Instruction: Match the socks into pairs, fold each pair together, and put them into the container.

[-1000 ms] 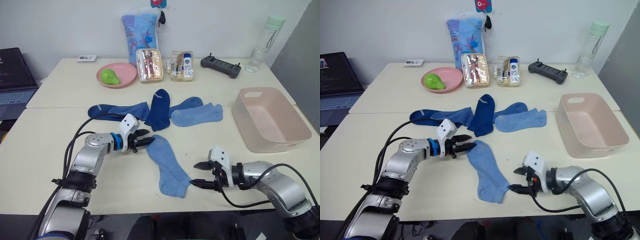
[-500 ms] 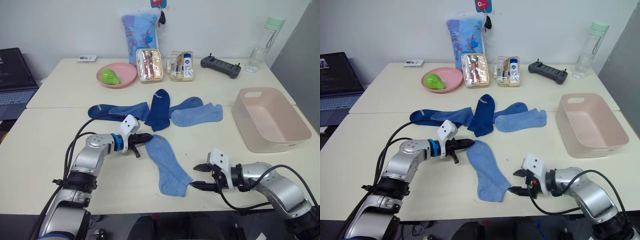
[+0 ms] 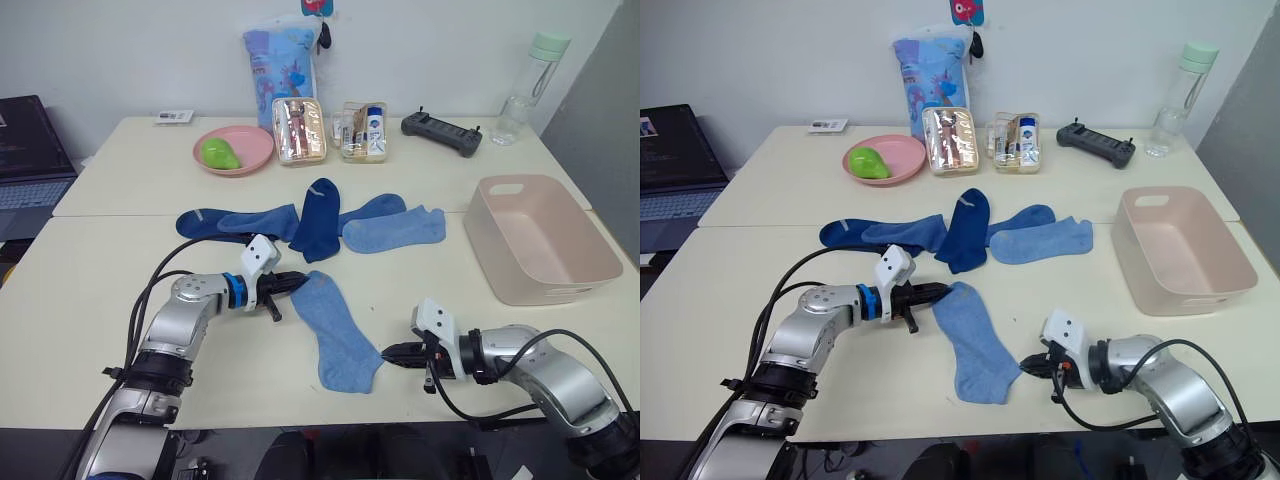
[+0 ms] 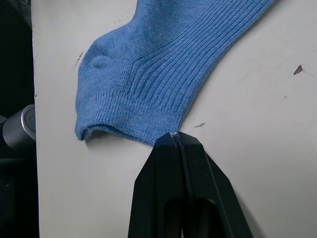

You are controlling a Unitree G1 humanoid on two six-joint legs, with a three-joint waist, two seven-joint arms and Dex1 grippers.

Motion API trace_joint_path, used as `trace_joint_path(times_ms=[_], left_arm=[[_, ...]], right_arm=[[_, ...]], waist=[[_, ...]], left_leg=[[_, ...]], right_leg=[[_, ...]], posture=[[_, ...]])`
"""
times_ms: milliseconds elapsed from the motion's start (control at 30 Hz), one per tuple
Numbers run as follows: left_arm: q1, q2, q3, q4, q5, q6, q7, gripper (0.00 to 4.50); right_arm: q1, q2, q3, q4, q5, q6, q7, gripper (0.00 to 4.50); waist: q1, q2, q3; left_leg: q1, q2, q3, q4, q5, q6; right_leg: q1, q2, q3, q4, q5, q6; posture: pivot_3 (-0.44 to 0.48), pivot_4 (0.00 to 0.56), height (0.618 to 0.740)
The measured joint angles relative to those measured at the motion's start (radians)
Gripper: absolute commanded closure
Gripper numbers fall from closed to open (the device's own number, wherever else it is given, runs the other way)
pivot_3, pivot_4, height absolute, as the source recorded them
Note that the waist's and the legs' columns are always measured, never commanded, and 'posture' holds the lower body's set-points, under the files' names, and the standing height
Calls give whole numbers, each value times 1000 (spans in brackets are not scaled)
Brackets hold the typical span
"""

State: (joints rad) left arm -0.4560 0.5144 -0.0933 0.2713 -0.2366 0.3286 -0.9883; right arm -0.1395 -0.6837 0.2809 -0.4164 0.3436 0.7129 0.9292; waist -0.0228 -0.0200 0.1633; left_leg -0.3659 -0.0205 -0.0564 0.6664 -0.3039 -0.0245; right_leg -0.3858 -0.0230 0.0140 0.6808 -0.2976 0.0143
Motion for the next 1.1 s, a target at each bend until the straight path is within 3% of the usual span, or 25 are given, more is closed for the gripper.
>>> trace_joint_path(times_ms=[333,533,667,867,1100], left_arm=[[60,-16,67,-98,-46,43,74,4500],[181,-31,109,-250,-89,113,149,4500],[233,-62,111,-320,-111,133,195,4500],[232,-71,134,-337,-116,139,257,4500],[236,-68,138,-340,-116,140,258,4500]], right_arm=[[-102,-13,-30,131,2,-42,36,4457],[-185,-23,-70,264,-19,-109,52,4457],[-163,-41,-59,234,-5,-95,100,3576],[-117,-47,-13,173,9,-75,143,1398],[-101,-32,12,152,-15,-106,134,1398]], waist=[[-1,0,0],[-3,0,0],[1,0,0],[7,0,0],[6,0,0]], left_leg=[[0,0,0,1,0,0],[0,0,0,0,0,0],[-1,1,0,0,0,0],[1,0,0,1,0,0],[1,1,0,0,0,0]], right_leg=[[0,0,1,0,1,1],[0,0,0,-1,1,1],[0,0,0,-1,1,1],[1,0,0,0,1,1],[1,0,0,0,1,1]], posture=[[0,150,740],[0,150,740],[0,150,740],[0,150,740],[0,150,740]])
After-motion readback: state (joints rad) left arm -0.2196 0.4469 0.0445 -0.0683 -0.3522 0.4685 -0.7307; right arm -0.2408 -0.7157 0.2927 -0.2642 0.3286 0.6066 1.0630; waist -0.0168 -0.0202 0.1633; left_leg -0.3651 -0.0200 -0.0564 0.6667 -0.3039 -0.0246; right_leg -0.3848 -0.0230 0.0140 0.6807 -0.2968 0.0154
